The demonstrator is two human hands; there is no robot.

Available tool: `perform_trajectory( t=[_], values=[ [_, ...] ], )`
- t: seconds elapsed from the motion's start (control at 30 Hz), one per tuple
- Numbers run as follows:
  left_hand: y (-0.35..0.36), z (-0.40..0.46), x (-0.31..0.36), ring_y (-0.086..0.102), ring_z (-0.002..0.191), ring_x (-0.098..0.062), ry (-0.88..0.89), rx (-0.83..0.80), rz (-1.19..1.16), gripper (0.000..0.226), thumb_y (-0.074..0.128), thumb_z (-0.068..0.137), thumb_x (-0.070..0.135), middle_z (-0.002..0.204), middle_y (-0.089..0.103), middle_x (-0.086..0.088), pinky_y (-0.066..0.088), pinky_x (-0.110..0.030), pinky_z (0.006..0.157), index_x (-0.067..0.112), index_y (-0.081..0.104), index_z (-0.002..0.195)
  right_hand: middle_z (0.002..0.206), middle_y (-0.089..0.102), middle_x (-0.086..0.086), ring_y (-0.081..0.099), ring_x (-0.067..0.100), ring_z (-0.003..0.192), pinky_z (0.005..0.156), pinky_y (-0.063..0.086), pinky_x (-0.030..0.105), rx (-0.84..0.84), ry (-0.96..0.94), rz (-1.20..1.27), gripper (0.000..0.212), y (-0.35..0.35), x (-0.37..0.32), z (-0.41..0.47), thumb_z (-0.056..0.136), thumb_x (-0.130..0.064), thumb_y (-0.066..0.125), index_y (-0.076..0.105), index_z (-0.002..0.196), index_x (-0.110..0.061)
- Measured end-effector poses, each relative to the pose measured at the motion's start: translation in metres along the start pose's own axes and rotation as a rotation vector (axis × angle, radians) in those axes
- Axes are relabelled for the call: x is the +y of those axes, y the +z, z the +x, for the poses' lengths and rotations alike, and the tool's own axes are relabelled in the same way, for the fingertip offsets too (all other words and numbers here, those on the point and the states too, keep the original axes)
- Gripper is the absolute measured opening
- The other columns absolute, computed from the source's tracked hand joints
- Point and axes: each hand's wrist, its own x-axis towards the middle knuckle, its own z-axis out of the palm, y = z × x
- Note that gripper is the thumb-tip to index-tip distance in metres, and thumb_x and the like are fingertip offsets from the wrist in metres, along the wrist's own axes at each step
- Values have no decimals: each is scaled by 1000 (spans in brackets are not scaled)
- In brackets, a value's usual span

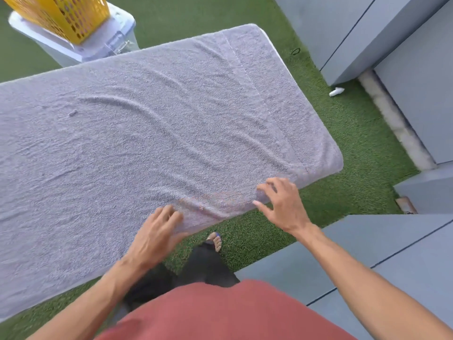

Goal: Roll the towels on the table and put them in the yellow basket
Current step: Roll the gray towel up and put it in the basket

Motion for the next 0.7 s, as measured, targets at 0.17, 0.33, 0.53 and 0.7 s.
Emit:
perform_trajectory(
  t=[0.17, 0.33, 0.53, 0.7],
  values=[
    [-7, -76, -42, 53, 87, -20, -97, 25, 81, 37, 45, 89, 49, 98, 52, 3, 45, -32, 78, 15, 56, 100, 108, 50, 0, 46, 21, 102, 85, 40, 37, -56, -205, -56, 44, 29, -56, 0, 75, -51, 70, 51, 105, -26],
    [1, -86, -38, 54, 82, -20, -65, 111, 122, 39, 30, 100, 39, 88, 55, 1, 45, -32, 72, 15, 59, 90, 111, 56, 0, 51, 22, 101, 82, 39, 36, -11, -299, -120, 40, 33, -68, 1, 76, -32, 73, 53, 110, -23],
    [6, -104, -32, 50, 80, -15, -17, 102, -18, 19, 42, 95, 29, 83, 52, 4, 46, -31, 72, 19, 56, 87, 104, 61, -1, 57, 22, 93, 78, 44, 39, -12, -316, -140, 21, 25, -66, -17, 90, -33, 62, 59, 107, -21],
    [-24, -144, -80, 55, 91, -18, -104, 232, -57, 25, 48, 94, 29, 99, 59, 1, 43, -29, 86, 14, 65, 103, 111, 57, 2, 54, 24, 103, 84, 42, 38, 0, -200, -81, 32, 24, -110, -20, 90, -43, 57, 59, 114, -21]
  ],
)
